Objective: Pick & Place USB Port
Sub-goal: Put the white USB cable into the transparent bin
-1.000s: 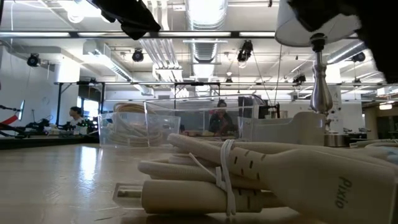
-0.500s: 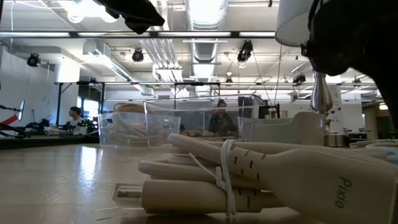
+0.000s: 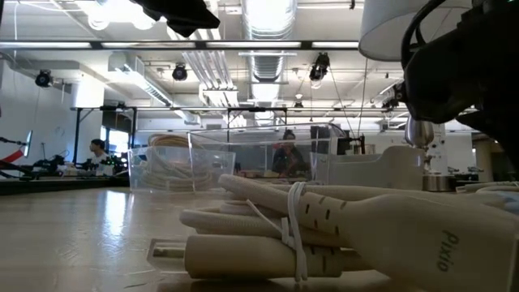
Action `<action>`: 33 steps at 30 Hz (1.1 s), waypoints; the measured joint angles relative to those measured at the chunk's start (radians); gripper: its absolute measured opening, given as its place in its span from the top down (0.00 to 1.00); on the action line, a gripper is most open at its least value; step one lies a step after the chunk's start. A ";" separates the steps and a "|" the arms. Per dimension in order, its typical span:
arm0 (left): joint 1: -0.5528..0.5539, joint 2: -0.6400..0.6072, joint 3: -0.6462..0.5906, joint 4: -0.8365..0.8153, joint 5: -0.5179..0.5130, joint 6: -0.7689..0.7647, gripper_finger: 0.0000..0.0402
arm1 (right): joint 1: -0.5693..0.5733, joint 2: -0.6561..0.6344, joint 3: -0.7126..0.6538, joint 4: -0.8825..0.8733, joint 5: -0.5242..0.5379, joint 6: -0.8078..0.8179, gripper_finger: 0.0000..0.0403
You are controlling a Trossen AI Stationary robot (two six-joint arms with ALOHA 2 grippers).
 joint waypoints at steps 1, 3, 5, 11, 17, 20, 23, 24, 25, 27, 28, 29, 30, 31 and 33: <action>0.000 0.000 0.000 -0.002 -0.004 0.001 0.80 | -0.001 -0.006 -0.001 0.000 0.001 0.000 0.67; 0.000 0.000 0.000 -0.002 -0.005 0.001 0.80 | -0.002 -0.016 -0.004 0.001 0.007 -0.003 0.73; 0.000 0.000 0.000 -0.003 -0.005 0.001 0.80 | -0.003 -0.023 -0.003 0.023 0.031 -0.019 0.78; 0.000 0.000 0.000 -0.003 -0.005 0.002 0.80 | -0.012 -0.034 -0.002 0.022 0.027 -0.134 0.91; 0.000 0.000 0.000 -0.003 -0.006 0.003 0.80 | -0.017 -0.087 0.031 0.017 0.031 -0.213 0.92; 0.000 0.000 0.000 -0.005 -0.006 0.003 0.80 | -0.020 -0.122 0.050 0.013 0.088 -0.293 0.91; 0.000 0.000 0.000 -0.011 -0.006 0.003 0.80 | -0.025 -0.165 0.059 0.014 0.190 -0.414 0.91; 0.000 0.000 0.000 -0.012 -0.006 0.003 0.80 | -0.030 -0.180 0.061 0.016 0.218 -0.453 0.91; 0.000 0.000 0.000 -0.016 -0.006 0.003 0.80 | -0.036 -0.193 0.062 0.017 0.246 -0.488 0.91; 0.000 0.000 0.000 -0.018 -0.006 0.001 0.80 | -0.059 -0.219 0.061 0.014 0.284 -0.559 0.91; 0.000 0.000 0.000 -0.023 -0.006 -0.001 0.80 | -0.074 -0.233 0.061 0.015 0.297 -0.599 0.91; 0.000 0.000 0.000 -0.026 -0.006 -0.003 0.80 | -0.090 -0.249 0.061 0.015 0.299 -0.650 0.91; 0.000 0.000 0.000 -0.029 -0.006 -0.007 0.80 | -0.109 -0.261 0.061 0.016 0.299 -0.714 0.91; 0.000 0.000 0.000 -0.033 -0.006 -0.012 0.80 | -0.131 -0.273 0.062 0.019 0.299 -0.779 0.91; 0.000 0.000 0.000 -0.033 -0.006 -0.020 0.80 | -0.182 -0.292 0.062 0.019 0.298 -0.911 0.91</action>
